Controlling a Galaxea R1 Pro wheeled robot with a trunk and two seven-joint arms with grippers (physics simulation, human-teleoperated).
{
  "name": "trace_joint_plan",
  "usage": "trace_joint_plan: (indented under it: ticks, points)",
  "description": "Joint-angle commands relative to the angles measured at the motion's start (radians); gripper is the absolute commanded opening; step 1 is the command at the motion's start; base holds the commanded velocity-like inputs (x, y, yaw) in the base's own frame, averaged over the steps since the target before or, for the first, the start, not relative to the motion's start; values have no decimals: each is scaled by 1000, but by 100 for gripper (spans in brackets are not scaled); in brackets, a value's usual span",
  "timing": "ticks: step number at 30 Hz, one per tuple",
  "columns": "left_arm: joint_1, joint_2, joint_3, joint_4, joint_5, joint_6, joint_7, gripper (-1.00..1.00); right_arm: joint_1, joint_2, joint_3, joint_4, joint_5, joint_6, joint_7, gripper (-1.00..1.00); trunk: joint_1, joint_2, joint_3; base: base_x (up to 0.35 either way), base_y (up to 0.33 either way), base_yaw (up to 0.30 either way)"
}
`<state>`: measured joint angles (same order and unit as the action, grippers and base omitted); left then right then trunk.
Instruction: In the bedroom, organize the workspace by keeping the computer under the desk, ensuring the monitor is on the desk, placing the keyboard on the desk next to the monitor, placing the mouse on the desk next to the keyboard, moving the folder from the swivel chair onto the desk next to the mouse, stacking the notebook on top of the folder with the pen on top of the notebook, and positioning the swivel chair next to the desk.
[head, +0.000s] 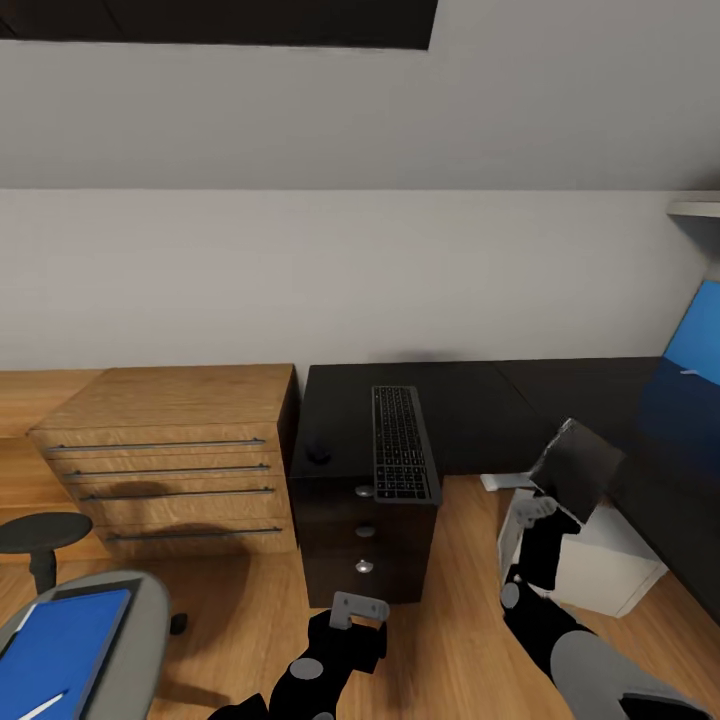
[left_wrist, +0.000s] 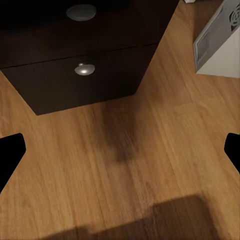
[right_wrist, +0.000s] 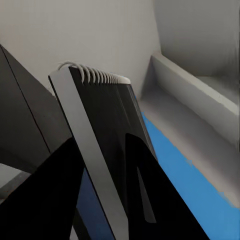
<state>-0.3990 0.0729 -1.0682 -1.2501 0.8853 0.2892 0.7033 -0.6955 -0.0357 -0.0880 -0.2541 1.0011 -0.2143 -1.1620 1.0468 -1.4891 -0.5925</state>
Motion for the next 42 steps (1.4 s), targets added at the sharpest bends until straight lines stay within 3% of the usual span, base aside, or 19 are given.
trace_joint_plan:
  ticks: [1, 4, 5, 11, 16, 31, 37, 42]
  points:
    - [-1, 1, -3, -2, 4, 2, 7, 100, 4, 0, -13, 1, 31, -24, -11, -100, 0, -1, -1, 0, 0, 0]
    - [-1, 1, -3, 2, 5, 2, 7, 100, 17, 0, -13, 0, 97, -68, -36, -100, 0, -1, -1, 0, 0, 0]
    - [-1, 1, -3, 9, 5, 1, 6, 100, 27, -1, -13, 0, 137, -94, -53, -100, 0, -1, -1, 0, 0, 0]
    - [-1, -12, -2, 33, 5, 1, 6, 100, 58, -1, -13, -1, 248, -142, -100, -100, 0, -1, -1, 0, 0, 0]
    - [-1, -26, 0, 49, 4, 1, 5, 100, 76, -1, -12, -2, 304, -155, -113, -100, 0, -1, -1, 0, 0, 0]
    - [-1, -32, 0, 57, 4, 1, 5, 100, 85, -4, -13, -32, 328, -252, -89, -100, 0, -1, -1, 0, 0, 0]
    - [-1, -33, -1, 63, 4, 1, 5, 100, 85, -22, -16, -78, 320, -321, 33, -100, 0, -1, -1, 0, 0, 0]
    - [-1, -40, -1, 87, 4, 0, 4, 100, 86, -21, -19, -188, 286, -326, 132, -100, 0, -1, -1, 0, 0, 0]
